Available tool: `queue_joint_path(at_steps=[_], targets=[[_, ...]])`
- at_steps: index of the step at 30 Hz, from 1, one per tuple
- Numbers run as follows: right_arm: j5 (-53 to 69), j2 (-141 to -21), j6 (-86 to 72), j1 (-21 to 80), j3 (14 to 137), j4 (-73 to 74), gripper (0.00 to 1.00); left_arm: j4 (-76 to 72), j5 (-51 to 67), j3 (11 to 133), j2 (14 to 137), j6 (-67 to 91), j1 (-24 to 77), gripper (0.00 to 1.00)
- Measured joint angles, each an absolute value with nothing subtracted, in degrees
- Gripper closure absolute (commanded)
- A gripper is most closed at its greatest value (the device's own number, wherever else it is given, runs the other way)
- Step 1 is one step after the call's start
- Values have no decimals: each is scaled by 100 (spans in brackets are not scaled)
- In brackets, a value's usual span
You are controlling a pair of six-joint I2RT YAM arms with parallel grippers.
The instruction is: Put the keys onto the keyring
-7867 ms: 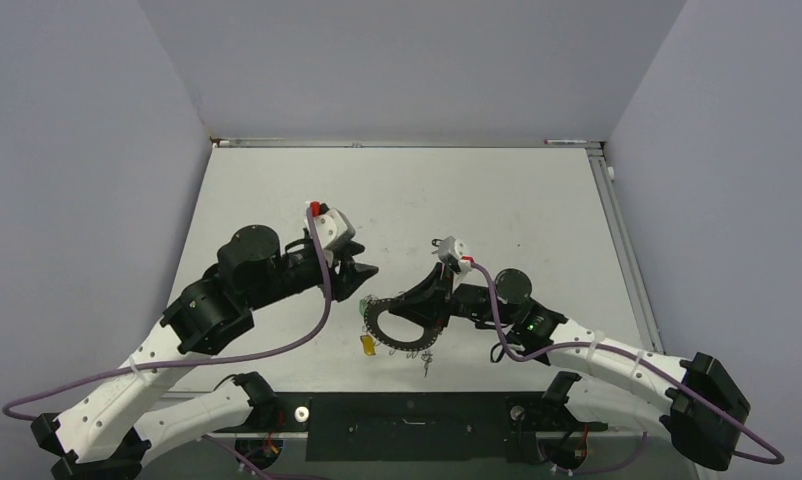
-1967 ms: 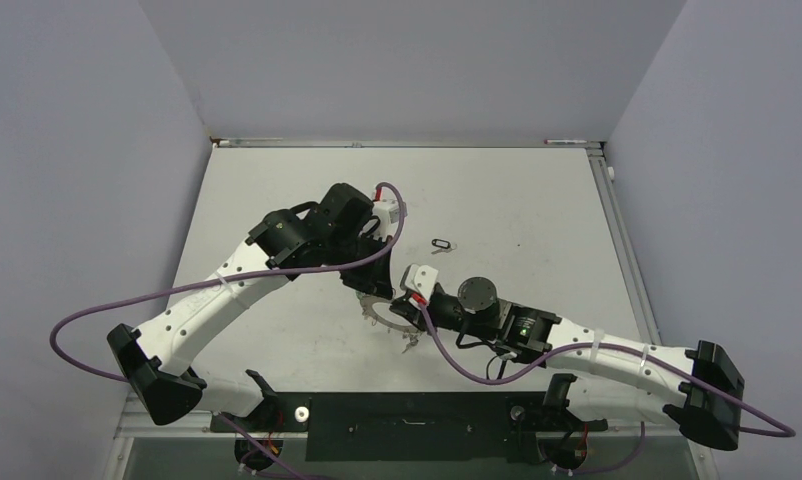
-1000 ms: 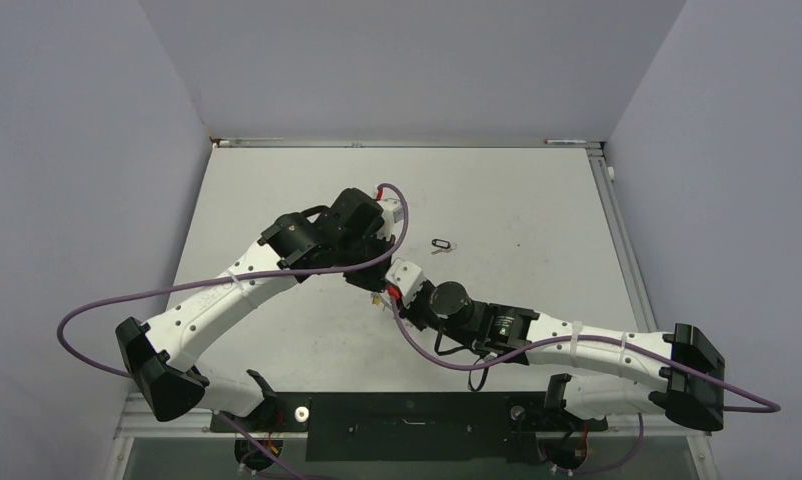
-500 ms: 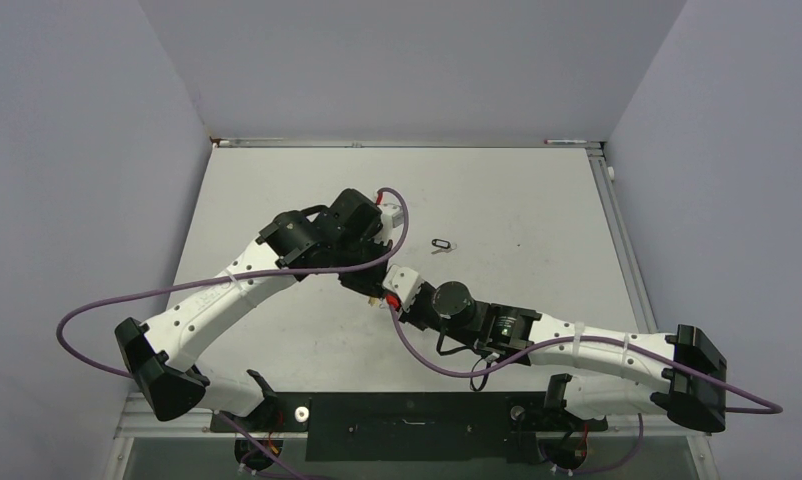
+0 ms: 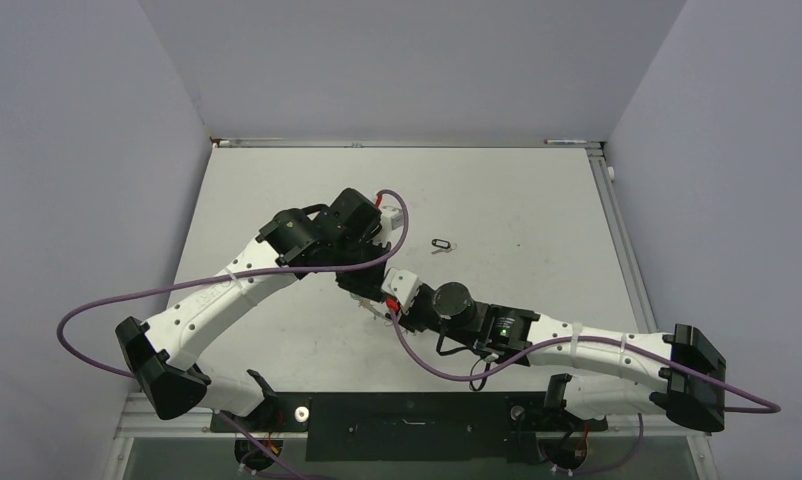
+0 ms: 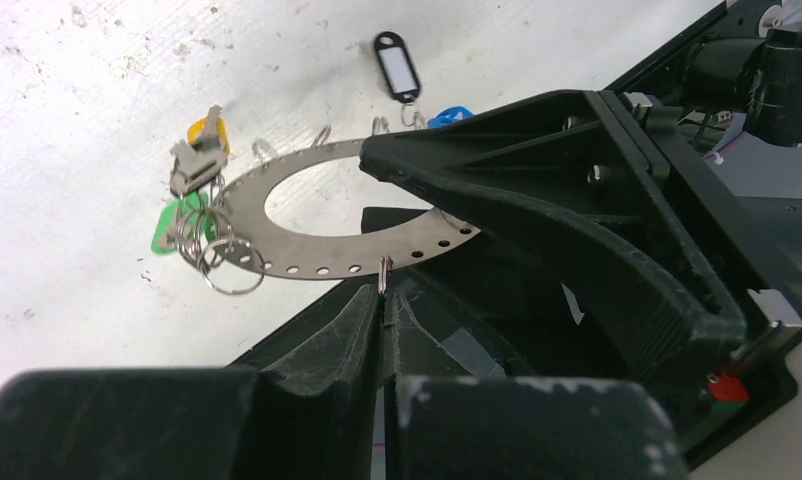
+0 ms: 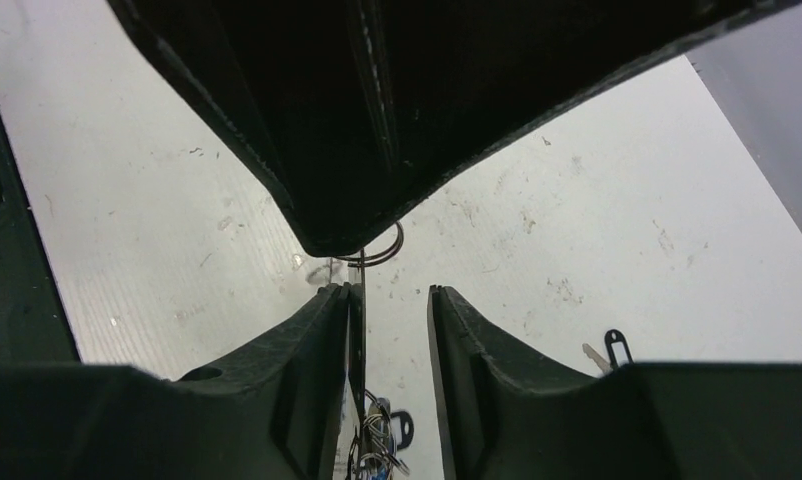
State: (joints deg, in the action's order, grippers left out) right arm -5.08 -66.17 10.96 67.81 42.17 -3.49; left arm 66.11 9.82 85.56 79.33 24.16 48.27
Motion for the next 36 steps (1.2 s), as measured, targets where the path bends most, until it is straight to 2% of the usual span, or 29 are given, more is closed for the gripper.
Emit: queue_joint_path(at_steps=[6, 19, 27, 36], targets=[[-342, -6617, 1129, 6781, 4132, -589, 57, 6709, 1026, 8556, 7933, 2418, 4827, 100], [320, -6615, 1177, 6628, 3605, -1726, 58, 6770, 1120, 8556, 7933, 2440, 4827, 100], [703, -6740, 1138, 6517, 3559, -2233, 76, 6783, 1127, 8556, 7933, 2462, 4823, 100], [941, -6823, 1111, 6440, 3420, -2499, 87, 6825, 1120, 8556, 7933, 2482, 4794, 100]])
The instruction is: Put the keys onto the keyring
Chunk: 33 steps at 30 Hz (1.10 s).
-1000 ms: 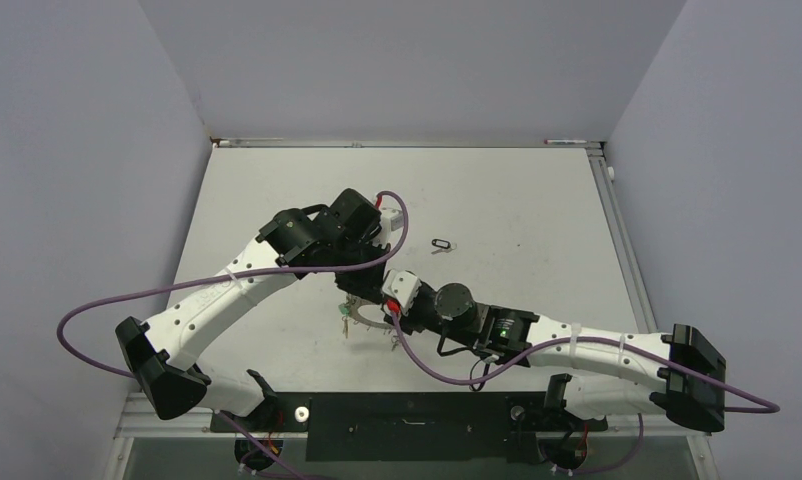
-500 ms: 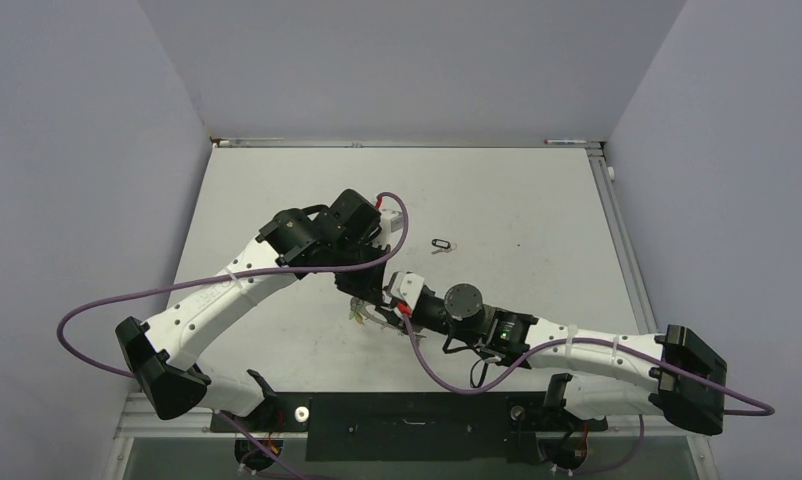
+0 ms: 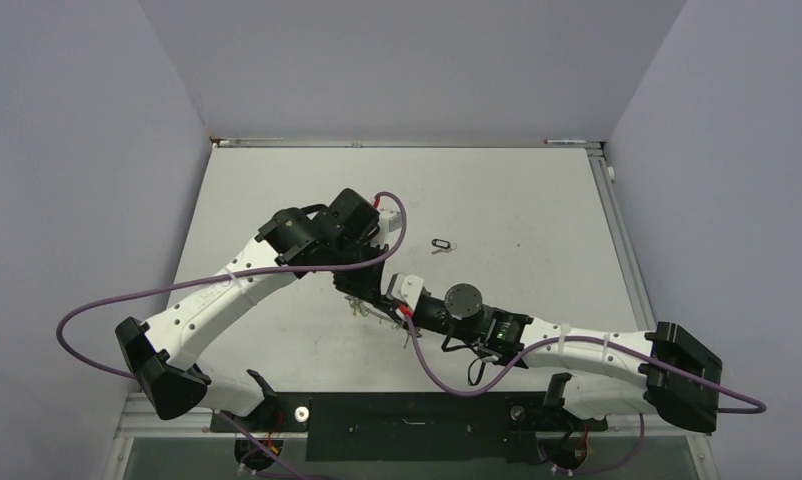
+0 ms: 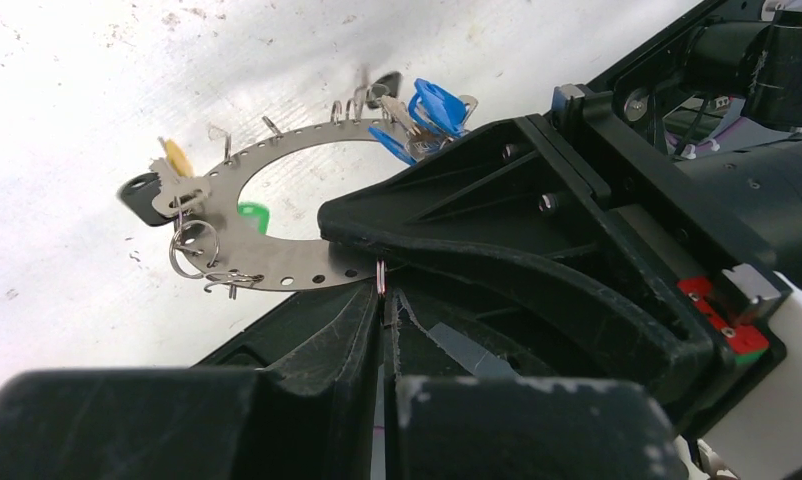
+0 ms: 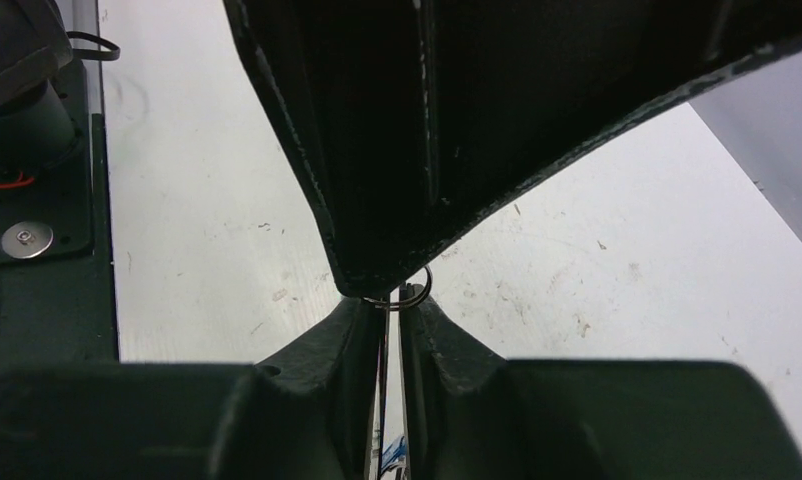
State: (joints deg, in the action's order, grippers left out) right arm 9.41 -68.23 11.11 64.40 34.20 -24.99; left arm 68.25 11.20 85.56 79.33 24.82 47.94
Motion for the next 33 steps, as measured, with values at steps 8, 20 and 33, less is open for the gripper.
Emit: queue_joint_path(at_steps=[8, 20, 33], targets=[[1050, -6810, 1090, 6407, 3295, -2694, 95, 6840, 1173, 8556, 7933, 2486, 4783, 94], [1199, -6759, 1004, 6370, 3177, -2700, 95, 6831, 1474, 8556, 7926, 2591, 4681, 72], [1522, -6545, 550, 6029, 2880, -3002, 95, 6694, 1369, 8805, 7671, 2613, 4491, 47]])
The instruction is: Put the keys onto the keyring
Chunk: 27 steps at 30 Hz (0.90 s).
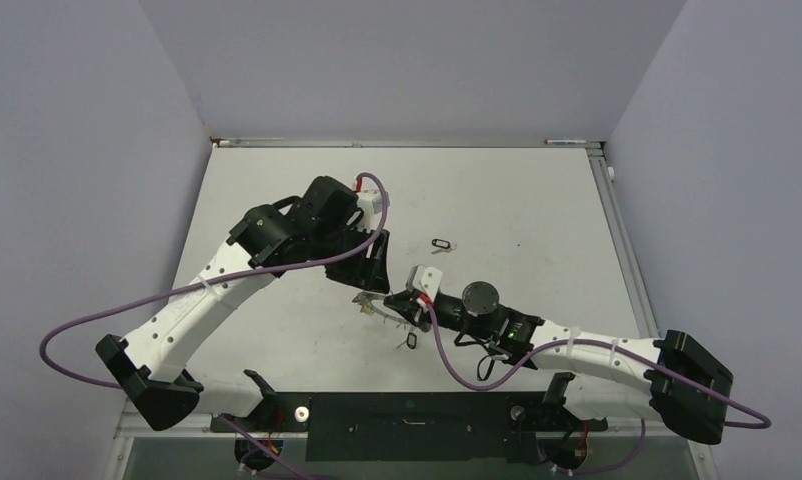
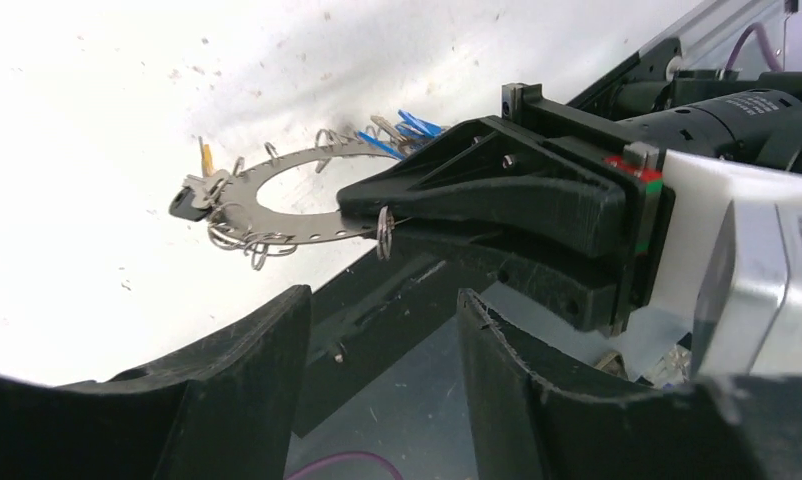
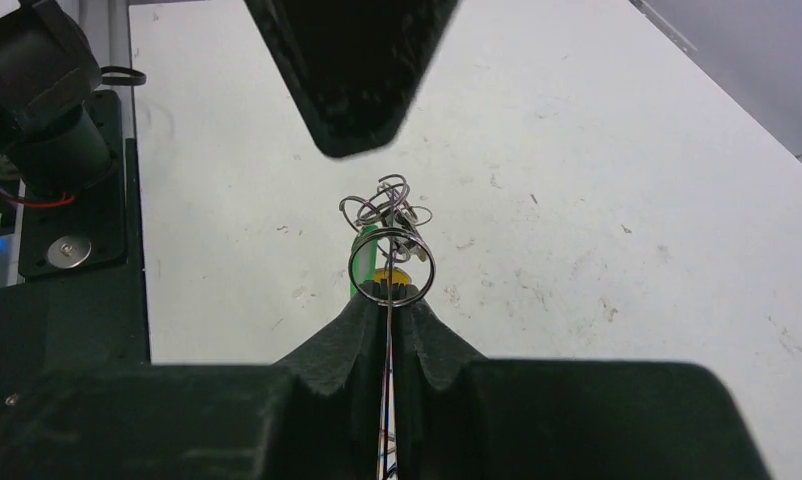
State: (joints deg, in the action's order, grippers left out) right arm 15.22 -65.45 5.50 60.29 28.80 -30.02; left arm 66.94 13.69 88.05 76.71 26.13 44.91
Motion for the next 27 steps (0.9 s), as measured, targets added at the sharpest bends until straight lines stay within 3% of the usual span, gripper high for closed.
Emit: queue_joint_path(at_steps=[8, 13, 19, 23, 27], targets=[[1470, -5902, 115, 5728, 2783, -2823, 95, 5874, 766, 8674, 7076, 2104, 4379, 26], [746, -5002, -178, 5638, 2786, -2078, 95, 4348, 99, 7476, 6289, 1306, 4375, 16], [-438, -4099, -368, 5551, 2945, -915, 95, 2316, 62, 5784, 5964, 185, 4254, 16], [-1122, -3815, -523, 5546, 3153, -298, 95, 1258, 322, 5369, 6346, -381, 4136, 17], [-1566, -3492, -631, 5540, 3264, 248, 95, 233, 993, 5234, 6855, -663, 3876, 26]])
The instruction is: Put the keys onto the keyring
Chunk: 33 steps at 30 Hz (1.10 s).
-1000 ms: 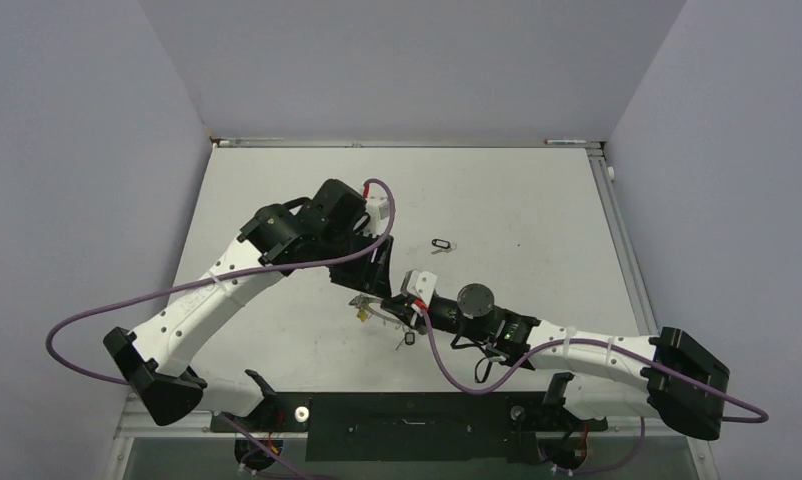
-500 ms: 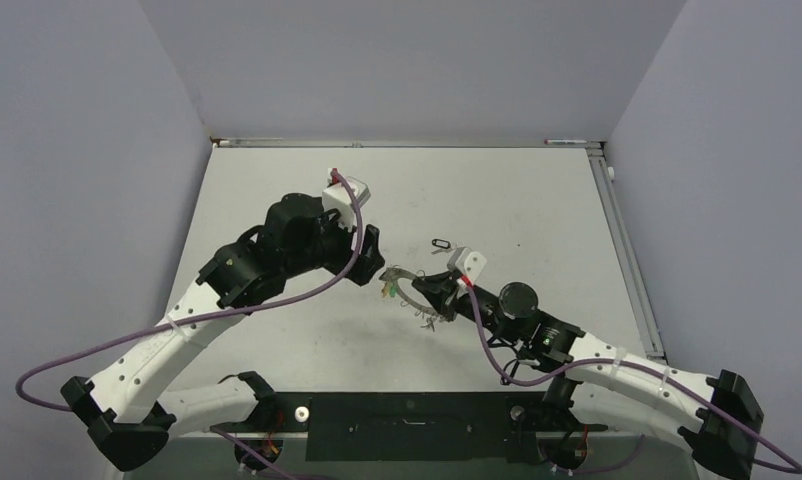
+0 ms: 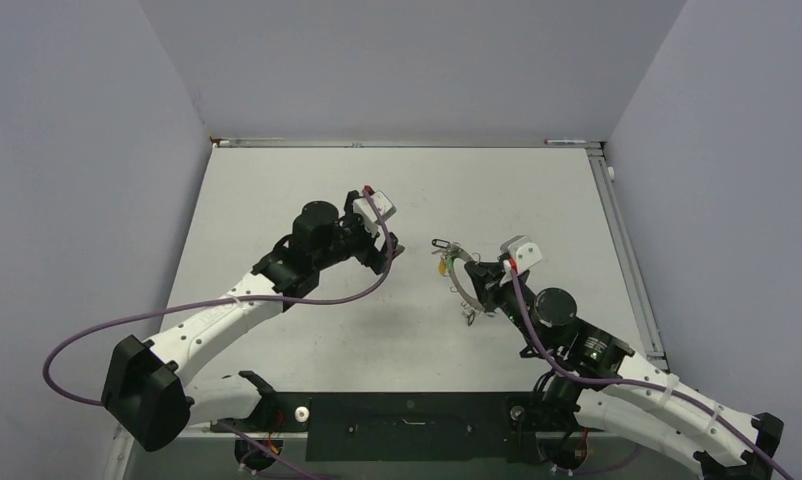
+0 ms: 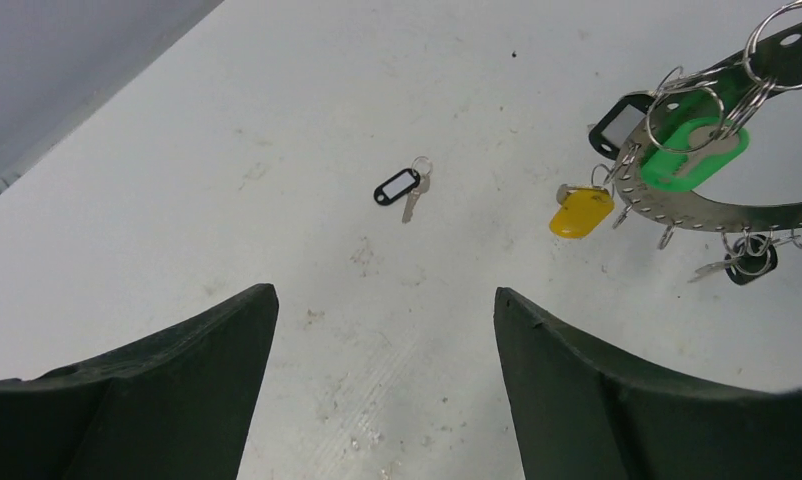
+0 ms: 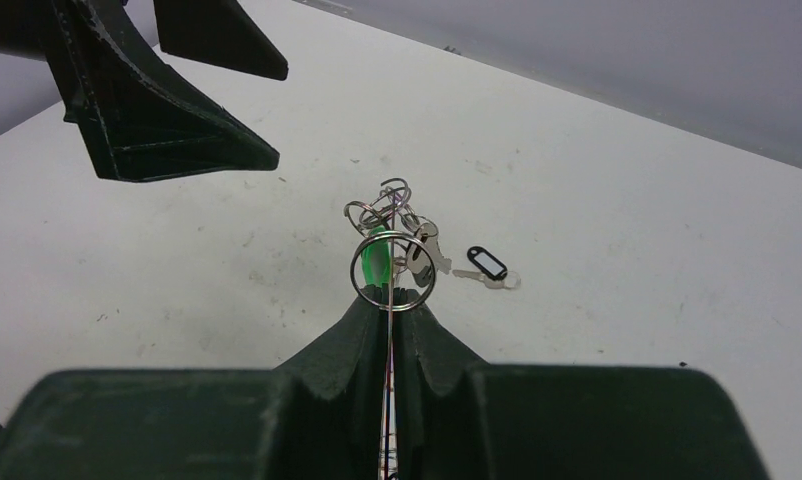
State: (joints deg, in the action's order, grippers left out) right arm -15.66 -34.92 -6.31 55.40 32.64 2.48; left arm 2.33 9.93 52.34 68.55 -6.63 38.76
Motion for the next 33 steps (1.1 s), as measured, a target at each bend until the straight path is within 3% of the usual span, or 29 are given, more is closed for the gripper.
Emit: queue_joint_path(at_steps=[8, 13, 16, 22, 33], targets=[[-1341, -3120, -663, 5513, 3776, 1192, 95, -740, 2729, 5159, 6987, -897, 3485, 44], [-541, -3210, -666, 5509, 4204, 1551, 95, 95, 3527, 5599, 6453, -1822, 3656, 39], [130, -3461, -663, 5509, 4431, 1717, 95, 858, 3573, 5913, 5966, -2823, 4025, 38], [1634, -4222, -670, 5509, 4683, 1796, 95, 2290, 3450, 6366, 5177, -4482, 4602, 52], [3942, -5295, -788, 5505, 4956, 1411, 95, 3411, 2644, 6200, 4700, -5640, 5616, 56]])
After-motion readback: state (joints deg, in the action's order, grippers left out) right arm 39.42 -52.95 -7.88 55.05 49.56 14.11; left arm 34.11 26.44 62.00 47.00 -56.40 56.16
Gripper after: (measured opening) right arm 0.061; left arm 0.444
